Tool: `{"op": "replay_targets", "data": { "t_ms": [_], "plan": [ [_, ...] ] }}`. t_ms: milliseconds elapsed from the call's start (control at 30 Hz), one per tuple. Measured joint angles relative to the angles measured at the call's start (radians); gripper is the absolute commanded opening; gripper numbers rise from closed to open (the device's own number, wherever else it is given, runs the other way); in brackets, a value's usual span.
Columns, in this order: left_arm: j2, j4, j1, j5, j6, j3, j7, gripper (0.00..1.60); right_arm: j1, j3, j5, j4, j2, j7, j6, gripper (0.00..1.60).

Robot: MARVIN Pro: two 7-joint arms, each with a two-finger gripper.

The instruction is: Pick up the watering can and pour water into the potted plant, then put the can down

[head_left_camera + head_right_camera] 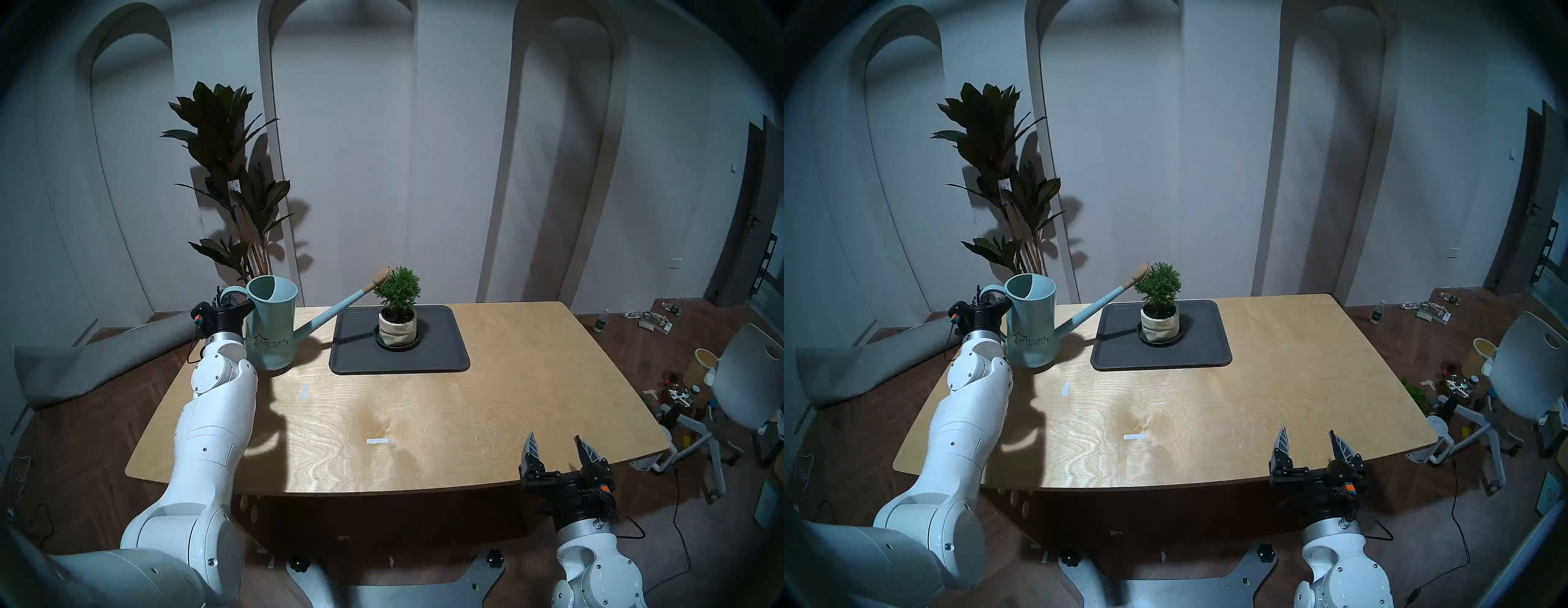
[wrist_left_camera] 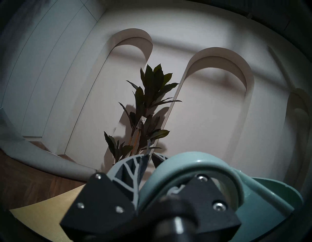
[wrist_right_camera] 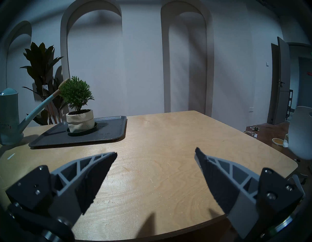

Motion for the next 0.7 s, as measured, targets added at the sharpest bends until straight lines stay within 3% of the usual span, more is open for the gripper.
{"op": "replay_targets", "data": {
  "t_ms": [367, 700],
  "plan": [
    [0.013, -0.02, -0.022, -0.026, 0.016, -0.004, 0.002, 0.0, 0.001, 0.0, 0.0, 0.002, 0.0, 0.001, 0.0, 1.6],
    [0.045, -0.067, -0.045, -0.039, 0.038, 0.03, -0.004, 0.0, 0.006, 0.001, 0.0, 0.007, -0.001, 0.003, 0.0, 1.6]
  ]
}}
